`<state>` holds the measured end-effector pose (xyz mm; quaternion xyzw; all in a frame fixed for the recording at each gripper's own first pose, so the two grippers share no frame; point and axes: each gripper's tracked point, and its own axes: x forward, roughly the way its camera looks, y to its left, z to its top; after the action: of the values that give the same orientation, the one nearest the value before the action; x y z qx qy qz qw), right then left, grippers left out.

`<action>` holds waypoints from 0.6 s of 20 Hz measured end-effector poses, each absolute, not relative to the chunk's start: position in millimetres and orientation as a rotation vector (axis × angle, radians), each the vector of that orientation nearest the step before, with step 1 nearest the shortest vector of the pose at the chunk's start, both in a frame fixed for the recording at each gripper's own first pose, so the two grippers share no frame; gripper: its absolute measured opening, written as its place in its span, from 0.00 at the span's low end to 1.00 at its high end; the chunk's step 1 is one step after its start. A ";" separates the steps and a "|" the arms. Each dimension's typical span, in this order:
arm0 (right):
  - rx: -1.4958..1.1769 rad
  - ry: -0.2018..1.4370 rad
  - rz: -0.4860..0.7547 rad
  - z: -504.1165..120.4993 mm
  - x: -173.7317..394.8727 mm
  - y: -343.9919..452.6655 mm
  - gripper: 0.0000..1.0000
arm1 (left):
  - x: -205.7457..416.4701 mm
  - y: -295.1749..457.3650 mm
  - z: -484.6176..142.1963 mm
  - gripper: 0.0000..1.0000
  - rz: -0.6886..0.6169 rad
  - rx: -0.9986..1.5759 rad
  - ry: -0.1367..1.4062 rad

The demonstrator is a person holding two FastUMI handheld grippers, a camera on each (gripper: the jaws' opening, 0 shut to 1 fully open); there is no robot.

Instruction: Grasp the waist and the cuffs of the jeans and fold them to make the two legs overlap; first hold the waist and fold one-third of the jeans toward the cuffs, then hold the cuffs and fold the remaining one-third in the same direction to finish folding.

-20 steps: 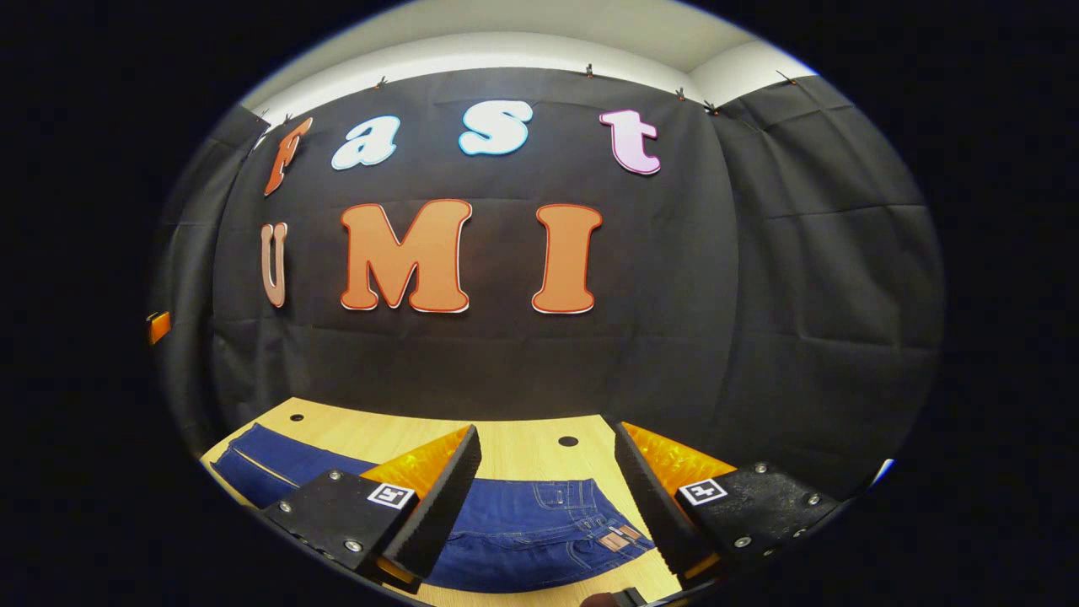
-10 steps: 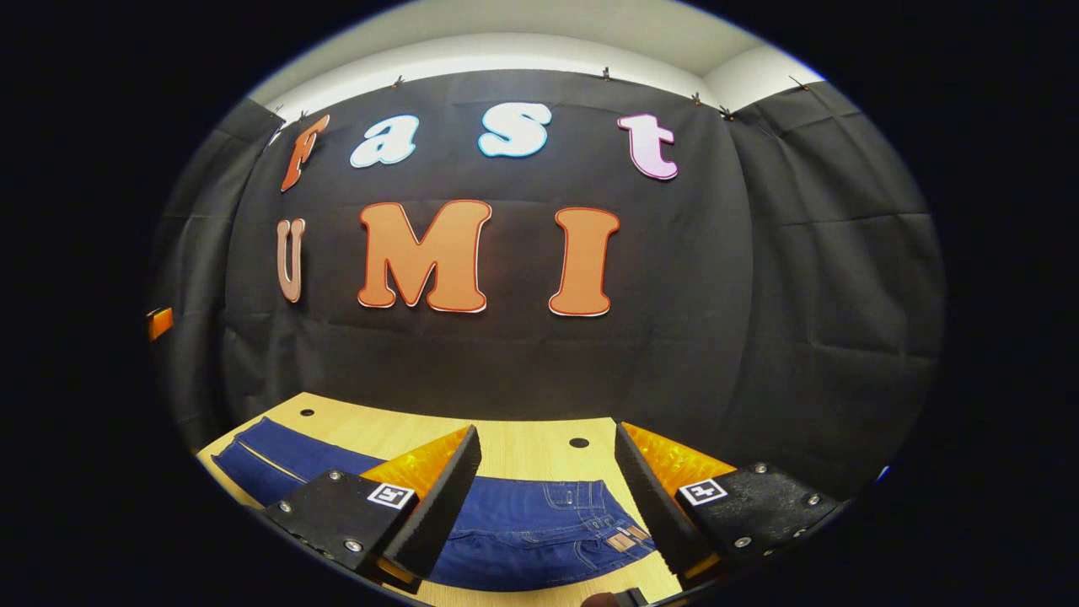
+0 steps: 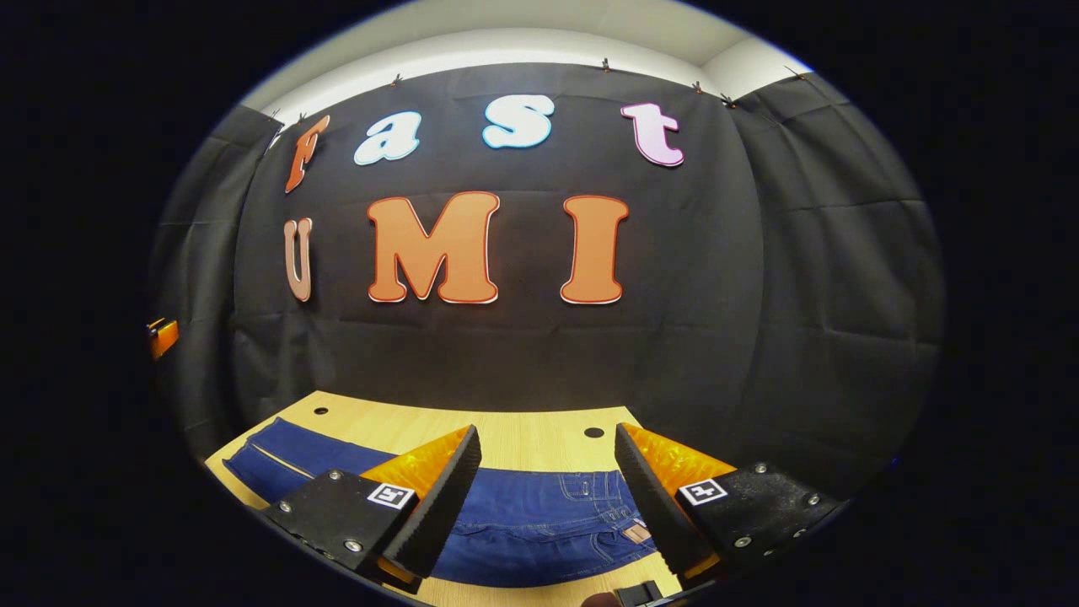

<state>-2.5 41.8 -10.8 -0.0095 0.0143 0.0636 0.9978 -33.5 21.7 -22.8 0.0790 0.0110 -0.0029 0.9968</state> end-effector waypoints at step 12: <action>0.014 0.203 0.149 -86.6 10.7 53.8 0.98 | -17.8 26.1 -211.5 0.99 -0.345 0.839 0.400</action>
<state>10.7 53.8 -86.6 0.0069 0.1010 0.0744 0.9921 -17.8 26.1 -211.5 0.4025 0.1918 -0.1655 0.8796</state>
